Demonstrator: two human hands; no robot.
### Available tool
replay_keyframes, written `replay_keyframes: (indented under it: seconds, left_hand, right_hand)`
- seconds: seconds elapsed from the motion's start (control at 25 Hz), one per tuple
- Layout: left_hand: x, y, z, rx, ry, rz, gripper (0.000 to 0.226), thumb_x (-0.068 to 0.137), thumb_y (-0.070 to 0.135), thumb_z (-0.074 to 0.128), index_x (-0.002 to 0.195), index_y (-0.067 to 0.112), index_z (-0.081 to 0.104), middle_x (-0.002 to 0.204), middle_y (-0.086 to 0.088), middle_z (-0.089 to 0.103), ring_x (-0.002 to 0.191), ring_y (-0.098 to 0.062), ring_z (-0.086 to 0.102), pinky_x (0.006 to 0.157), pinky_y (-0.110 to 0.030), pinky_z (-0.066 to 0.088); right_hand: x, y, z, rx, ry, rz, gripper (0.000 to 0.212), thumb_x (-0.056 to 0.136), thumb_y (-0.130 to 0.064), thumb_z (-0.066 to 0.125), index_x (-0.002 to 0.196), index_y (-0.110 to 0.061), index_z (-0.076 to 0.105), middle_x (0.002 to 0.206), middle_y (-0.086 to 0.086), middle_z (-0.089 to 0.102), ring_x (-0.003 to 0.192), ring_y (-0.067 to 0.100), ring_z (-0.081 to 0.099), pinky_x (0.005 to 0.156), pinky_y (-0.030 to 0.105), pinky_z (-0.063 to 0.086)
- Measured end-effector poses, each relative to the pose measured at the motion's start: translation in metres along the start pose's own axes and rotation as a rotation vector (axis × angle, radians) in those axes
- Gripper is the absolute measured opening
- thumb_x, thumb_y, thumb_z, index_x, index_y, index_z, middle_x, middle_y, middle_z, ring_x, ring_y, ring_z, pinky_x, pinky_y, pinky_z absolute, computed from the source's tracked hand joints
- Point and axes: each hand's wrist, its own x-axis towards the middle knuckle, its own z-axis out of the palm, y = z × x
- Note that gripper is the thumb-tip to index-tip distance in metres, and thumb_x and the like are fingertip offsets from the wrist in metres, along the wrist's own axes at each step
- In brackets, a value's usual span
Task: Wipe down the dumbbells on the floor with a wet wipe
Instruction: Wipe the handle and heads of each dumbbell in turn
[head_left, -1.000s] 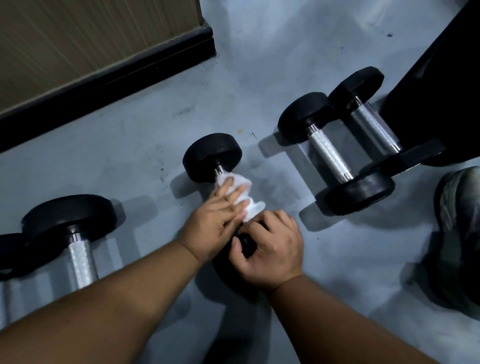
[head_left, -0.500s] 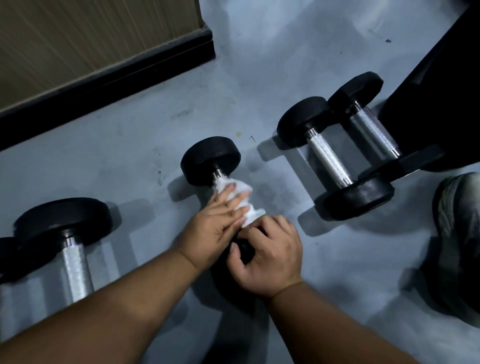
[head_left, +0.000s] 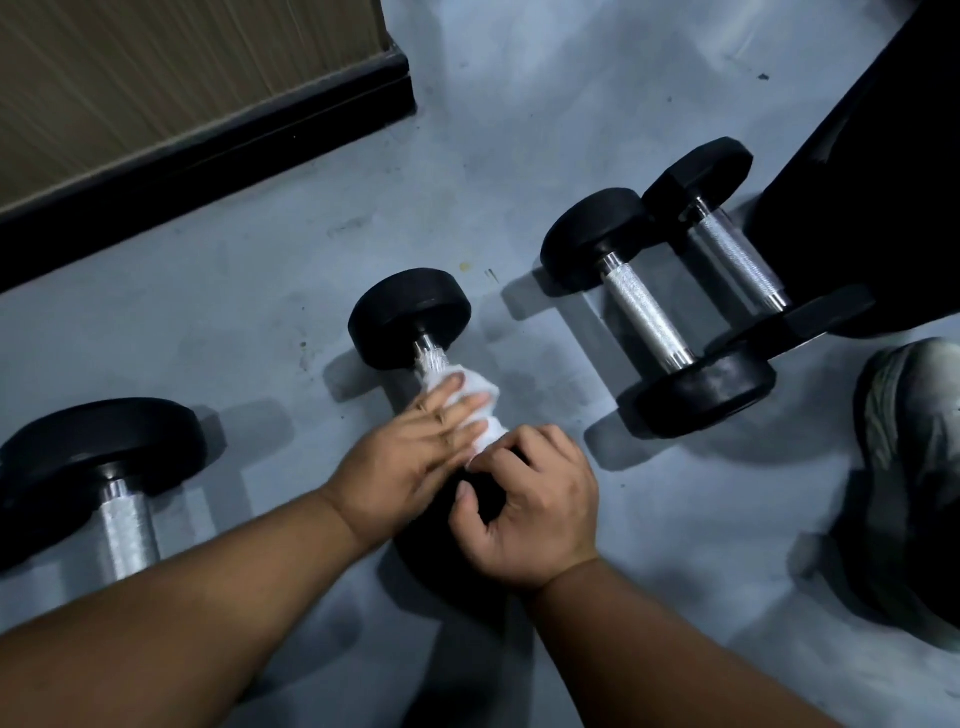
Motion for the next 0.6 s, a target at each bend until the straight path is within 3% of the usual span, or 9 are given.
replay_keyframes:
  seconds: [0.12, 0.28, 0.36, 0.44, 0.6]
  left_hand:
    - [-0.003, -0.010, -0.008, -0.014, -0.094, 0.155, 0.038, 0.107, 0.023, 0.046, 0.139, 0.007, 0.058, 0.152, -0.006, 0.049, 0.149, -0.028, 0.032, 0.122, -0.040, 0.028]
    - [0.014, -0.028, -0.014, -0.006, 0.021, -0.037, 0.038, 0.104, 0.022, 0.049, 0.138, 0.009, 0.058, 0.149, -0.002, 0.050, 0.149, -0.022, 0.033, 0.122, -0.032, 0.026]
    - [0.015, -0.021, -0.006, 0.004, 0.104, -0.081, 0.037, 0.105, 0.023, 0.047, 0.135, 0.005, 0.061, 0.149, -0.004, 0.050, 0.148, -0.027, 0.034, 0.122, -0.030, 0.026]
    - [0.009, -0.009, 0.005, 0.041, 0.101, -0.009, 0.036, 0.105, 0.020, 0.046, 0.132, 0.002, 0.063, 0.148, -0.008, 0.051, 0.147, -0.032, 0.036, 0.121, -0.035, 0.030]
    - [0.005, -0.002, 0.007, 0.009, 0.025, 0.106, 0.035, 0.105, 0.019, 0.050, 0.134, 0.004, 0.063, 0.147, -0.008, 0.053, 0.146, -0.029, 0.038, 0.117, -0.046, 0.037]
  right_hand:
    - [0.000, 0.001, 0.000, 0.013, 0.000, -0.005, 0.016, 0.072, -0.033, 0.069, 0.072, -0.017, 0.071, 0.073, 0.001, 0.059, 0.067, 0.027, 0.052, 0.063, 0.041, 0.046]
    - [-0.001, 0.003, -0.001, 0.023, 0.007, 0.009, 0.018, 0.073, -0.035, 0.068, 0.070, -0.017, 0.070, 0.073, 0.000, 0.059, 0.068, 0.025, 0.052, 0.062, 0.040, 0.045]
    - [0.001, 0.006, -0.002, 0.031, 0.017, 0.010, 0.018, 0.073, -0.035, 0.067, 0.072, -0.017, 0.071, 0.074, -0.001, 0.060, 0.069, 0.025, 0.053, 0.062, 0.039, 0.045]
    - [0.003, 0.009, -0.002, 0.047, 0.028, 0.010, 0.017, 0.074, -0.034, 0.066, 0.073, -0.017, 0.072, 0.074, -0.001, 0.060, 0.068, 0.025, 0.053, 0.062, 0.039, 0.046]
    - [0.003, 0.013, -0.004, 0.072, 0.030, 0.009, 0.017, 0.076, -0.032, 0.065, 0.074, -0.017, 0.073, 0.074, 0.000, 0.060, 0.067, 0.024, 0.053, 0.063, 0.038, 0.046]
